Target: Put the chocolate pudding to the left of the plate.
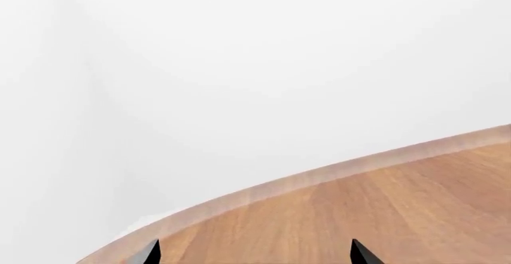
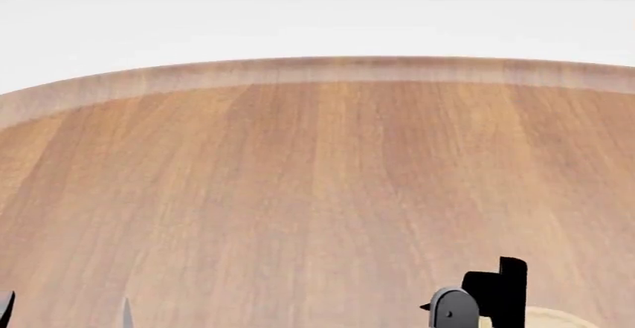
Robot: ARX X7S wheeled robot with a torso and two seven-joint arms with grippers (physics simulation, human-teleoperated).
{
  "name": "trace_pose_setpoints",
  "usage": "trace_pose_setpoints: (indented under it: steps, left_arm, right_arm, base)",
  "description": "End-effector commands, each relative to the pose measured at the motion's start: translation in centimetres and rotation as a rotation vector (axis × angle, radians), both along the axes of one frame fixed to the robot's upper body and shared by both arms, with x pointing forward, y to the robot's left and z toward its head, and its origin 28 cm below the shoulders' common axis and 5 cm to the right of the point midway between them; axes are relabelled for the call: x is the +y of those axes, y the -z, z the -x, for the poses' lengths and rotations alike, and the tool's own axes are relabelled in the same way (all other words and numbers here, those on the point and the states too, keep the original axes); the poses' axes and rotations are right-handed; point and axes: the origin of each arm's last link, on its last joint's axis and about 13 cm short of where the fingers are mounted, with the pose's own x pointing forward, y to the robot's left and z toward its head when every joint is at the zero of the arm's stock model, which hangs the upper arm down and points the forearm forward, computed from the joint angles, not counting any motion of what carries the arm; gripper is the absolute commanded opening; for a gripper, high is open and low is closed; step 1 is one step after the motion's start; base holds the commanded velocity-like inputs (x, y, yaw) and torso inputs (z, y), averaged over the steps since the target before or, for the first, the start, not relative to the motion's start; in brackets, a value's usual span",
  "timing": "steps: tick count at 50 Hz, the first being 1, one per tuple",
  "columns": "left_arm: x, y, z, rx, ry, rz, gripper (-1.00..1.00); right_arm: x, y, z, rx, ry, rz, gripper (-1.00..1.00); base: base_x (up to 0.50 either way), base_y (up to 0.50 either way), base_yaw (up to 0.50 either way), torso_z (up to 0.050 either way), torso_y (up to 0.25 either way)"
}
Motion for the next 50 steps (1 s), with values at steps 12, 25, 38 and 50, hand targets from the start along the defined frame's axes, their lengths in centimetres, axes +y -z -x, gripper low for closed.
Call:
trace_pose_setpoints:
  steps: [12, 25, 38, 50]
  left_arm:
    - [-0.1, 0.1, 0.0, 0.005, 0.003, -0.005, 1.00]
    - [-0.1, 0.2, 0.0, 0.005, 0.004, -0.006, 1.00]
    - [-0.2, 0.4, 0.0, 0.009, 0.007, -0.010, 1.00]
    - [-0.2, 0.4, -0.1, 0.011, 0.008, -0.012, 1.00]
  right_arm:
    - [0.5, 3.5, 0.2, 0.093, -0.033, 0.028, 1.00]
    - [0.6, 2.6, 1.9, 0.099, -0.084, 0.044, 1.00]
    - [1.3, 2.6, 3.2, 0.112, -0.137, 0.055, 1.00]
    - [1.9, 3.4, 2.8, 0.126, -0.142, 0.037, 1.00]
  base:
    - [0.00, 0.00, 0.00, 0.000, 0.000]
    - [0.00, 0.00, 0.00, 0.000, 0.000]
    - [0.00, 0.00, 0.00, 0.000, 0.000]
    - [0.00, 0.00, 0.00, 0.000, 0.000]
